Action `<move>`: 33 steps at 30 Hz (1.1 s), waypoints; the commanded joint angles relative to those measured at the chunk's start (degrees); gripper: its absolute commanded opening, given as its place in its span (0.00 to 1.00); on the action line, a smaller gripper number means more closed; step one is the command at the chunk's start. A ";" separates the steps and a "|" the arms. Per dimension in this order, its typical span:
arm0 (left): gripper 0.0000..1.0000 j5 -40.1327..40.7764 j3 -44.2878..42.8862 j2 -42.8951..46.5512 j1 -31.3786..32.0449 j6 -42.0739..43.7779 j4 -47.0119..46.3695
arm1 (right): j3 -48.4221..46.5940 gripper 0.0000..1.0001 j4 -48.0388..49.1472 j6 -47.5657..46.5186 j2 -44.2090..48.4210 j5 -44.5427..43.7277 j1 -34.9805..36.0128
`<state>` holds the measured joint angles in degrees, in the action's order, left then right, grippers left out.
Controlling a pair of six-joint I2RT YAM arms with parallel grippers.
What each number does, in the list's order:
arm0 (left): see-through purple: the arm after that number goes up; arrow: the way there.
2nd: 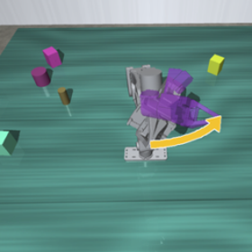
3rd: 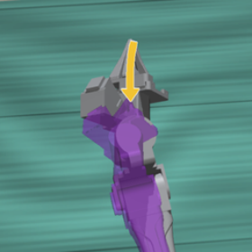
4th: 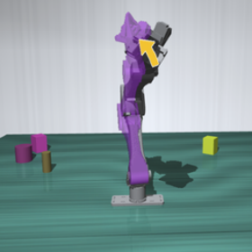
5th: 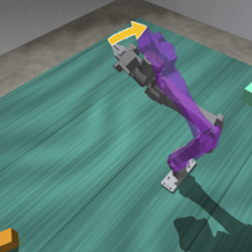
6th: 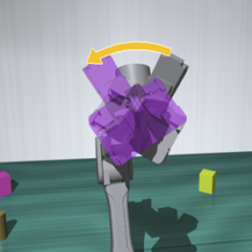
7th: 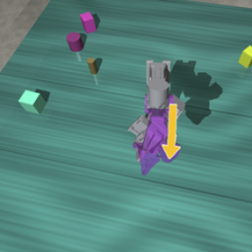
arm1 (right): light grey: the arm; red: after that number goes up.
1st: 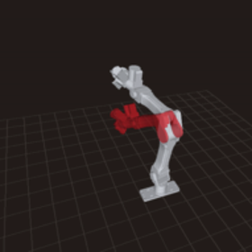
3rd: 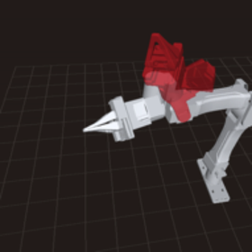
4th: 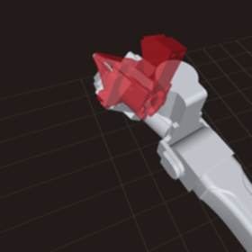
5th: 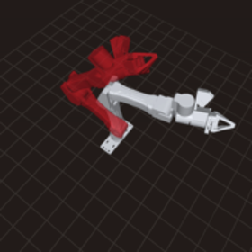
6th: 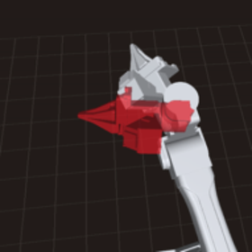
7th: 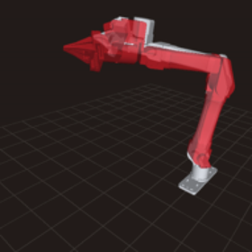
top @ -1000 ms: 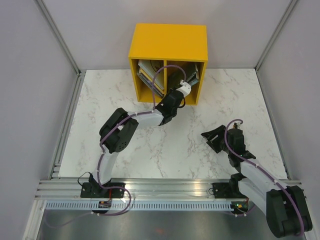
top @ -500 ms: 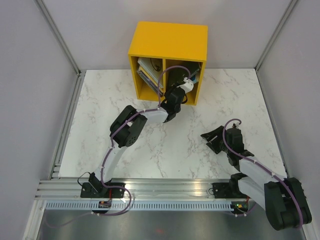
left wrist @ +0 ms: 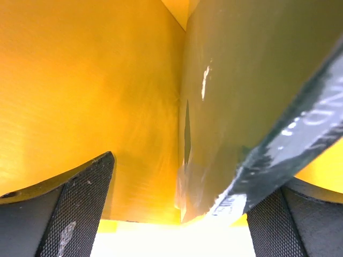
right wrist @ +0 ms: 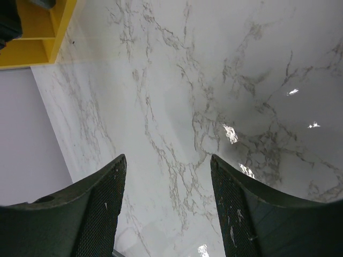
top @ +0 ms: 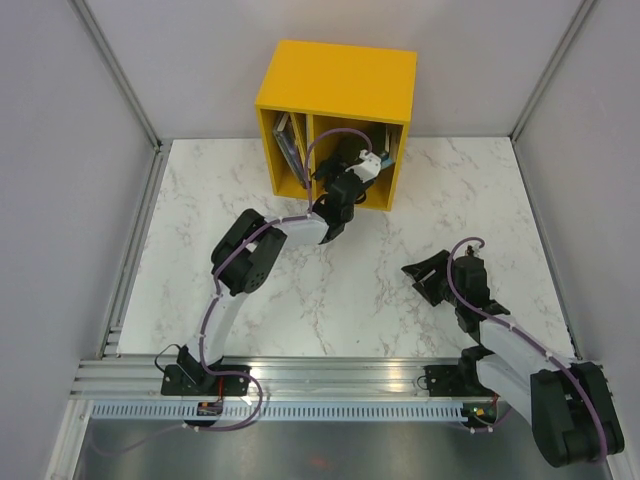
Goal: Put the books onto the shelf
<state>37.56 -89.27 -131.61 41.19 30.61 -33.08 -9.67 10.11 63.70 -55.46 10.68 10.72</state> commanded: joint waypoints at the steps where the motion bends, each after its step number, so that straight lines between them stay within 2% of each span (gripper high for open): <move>1: 1.00 4.45 2.96 2.23 -5.07 -7.12 4.24 | 0.27 0.68 -0.69 0.55 3.50 0.05 0.18; 11: 1.00 3.40 6.66 10.05 -4.19 -16.18 15.58 | 0.53 0.68 -8.00 1.42 13.27 -0.31 0.09; 14: 1.00 -0.11 7.44 14.44 -3.57 -20.57 21.99 | 0.36 0.68 -9.23 1.60 15.03 0.04 0.18; 22: 1.00 -10.57 8.94 25.78 -1.82 -29.81 31.32 | -0.17 0.68 -12.21 1.42 17.84 0.13 0.18; 28: 1.00 -12.34 7.10 25.62 -0.85 -30.08 34.30 | -2.45 0.67 -14.15 0.81 18.02 -0.04 0.18; 33: 1.00 -14.18 4.38 21.23 -0.85 -31.84 35.10 | -3.07 0.67 -15.47 0.55 18.72 -0.66 0.18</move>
<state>24.99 -81.91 -107.92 40.58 2.35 0.40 -10.31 -4.62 64.69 -37.67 10.66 10.72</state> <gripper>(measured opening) 0.995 0.673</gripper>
